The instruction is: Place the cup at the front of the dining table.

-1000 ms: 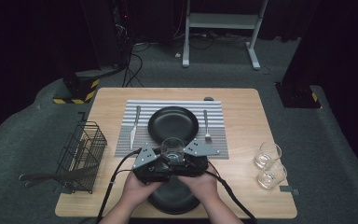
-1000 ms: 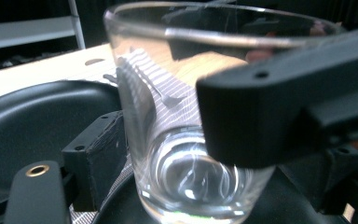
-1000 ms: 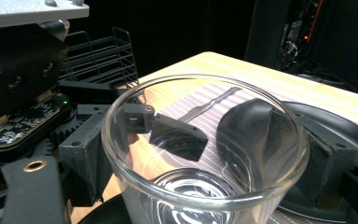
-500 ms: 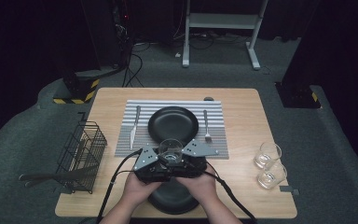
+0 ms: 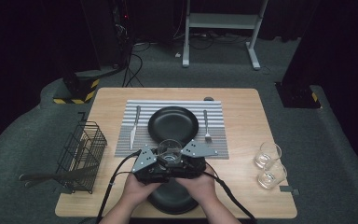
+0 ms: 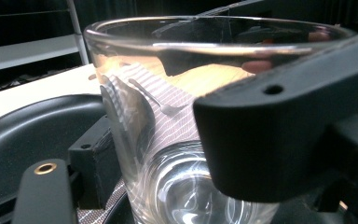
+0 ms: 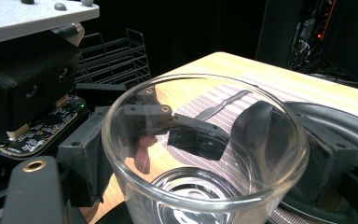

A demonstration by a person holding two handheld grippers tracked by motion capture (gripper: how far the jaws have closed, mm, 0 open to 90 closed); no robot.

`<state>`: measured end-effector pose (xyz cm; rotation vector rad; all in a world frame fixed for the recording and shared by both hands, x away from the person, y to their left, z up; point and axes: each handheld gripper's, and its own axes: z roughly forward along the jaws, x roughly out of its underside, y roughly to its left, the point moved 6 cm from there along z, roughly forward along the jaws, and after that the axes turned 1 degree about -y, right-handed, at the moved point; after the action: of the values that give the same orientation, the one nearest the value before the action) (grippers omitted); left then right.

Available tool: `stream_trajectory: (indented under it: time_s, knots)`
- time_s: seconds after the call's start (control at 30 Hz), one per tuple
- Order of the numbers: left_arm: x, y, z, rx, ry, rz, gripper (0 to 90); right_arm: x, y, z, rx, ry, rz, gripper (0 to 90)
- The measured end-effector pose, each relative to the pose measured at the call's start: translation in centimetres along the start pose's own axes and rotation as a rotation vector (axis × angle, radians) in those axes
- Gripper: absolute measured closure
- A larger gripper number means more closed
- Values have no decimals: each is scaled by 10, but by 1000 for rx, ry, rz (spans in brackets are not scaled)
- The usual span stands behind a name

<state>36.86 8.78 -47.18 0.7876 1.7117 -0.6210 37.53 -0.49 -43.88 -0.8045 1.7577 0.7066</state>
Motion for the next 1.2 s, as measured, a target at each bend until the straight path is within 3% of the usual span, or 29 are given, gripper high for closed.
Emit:
stream_trajectory:
  time_s: [0.33, 0.83, 1.2]
  knots:
    - [0, -3, -2, -18, -20, 10, 223, 0, 1, -2, -10, -6, -18, 185]
    - [2, -1, -4, -41, 12, 25, 226, 3, 2, 1, -24, -2, -23, 179]
    - [2, 13, -6, -97, 7, -18, 226, 3, -4, -3, -28, -14, -17, 163]
